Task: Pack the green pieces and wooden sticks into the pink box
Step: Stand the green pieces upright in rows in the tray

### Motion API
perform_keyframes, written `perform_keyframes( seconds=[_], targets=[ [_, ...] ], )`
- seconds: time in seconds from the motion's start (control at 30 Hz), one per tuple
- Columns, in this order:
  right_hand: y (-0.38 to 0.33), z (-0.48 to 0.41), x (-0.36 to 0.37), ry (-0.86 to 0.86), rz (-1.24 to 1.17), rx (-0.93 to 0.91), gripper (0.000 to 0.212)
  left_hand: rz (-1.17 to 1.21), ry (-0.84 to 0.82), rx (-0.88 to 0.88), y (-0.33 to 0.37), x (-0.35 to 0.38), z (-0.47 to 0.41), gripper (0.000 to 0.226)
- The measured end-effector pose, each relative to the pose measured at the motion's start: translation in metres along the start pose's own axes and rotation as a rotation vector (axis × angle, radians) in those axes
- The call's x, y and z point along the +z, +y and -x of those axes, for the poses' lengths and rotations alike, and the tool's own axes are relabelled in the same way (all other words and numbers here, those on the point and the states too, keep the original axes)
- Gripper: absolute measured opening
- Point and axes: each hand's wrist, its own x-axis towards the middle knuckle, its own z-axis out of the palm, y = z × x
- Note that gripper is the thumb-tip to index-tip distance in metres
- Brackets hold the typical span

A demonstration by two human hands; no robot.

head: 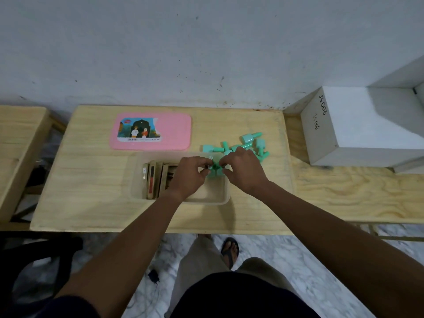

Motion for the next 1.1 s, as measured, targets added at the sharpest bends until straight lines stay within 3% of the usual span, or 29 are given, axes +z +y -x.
perform_keyframes(
  seconds=[0.6, 0.73, 0.87, 0.97, 1.1],
  targets=[
    [0.012, -0.001, 0.01, 0.124, -0.026, 0.007, 0.019, -0.084, 0.018, 0.045, 0.003, 0.004, -0.002, 0.029],
    [0.026, -0.009, 0.0, 0.197, -0.19, 0.139, 0.018, -0.098, 0.097, 0.051, 0.008, -0.005, -0.011, 0.026],
    [0.041, -0.032, -0.003, 0.141, -0.276, 0.31, 0.012, -0.148, 0.113, 0.05, 0.014, -0.011, -0.04, 0.02],
    [0.047, -0.052, -0.003, 0.045, -0.308, 0.4, 0.011, -0.202, 0.003, 0.013, 0.012, -0.01, -0.072, 0.022],
    [0.05, -0.083, 0.002, -0.089, -0.301, 0.479, 0.015, -0.281, -0.278, -0.042, 0.005, -0.003, -0.108, 0.024]
  ],
)
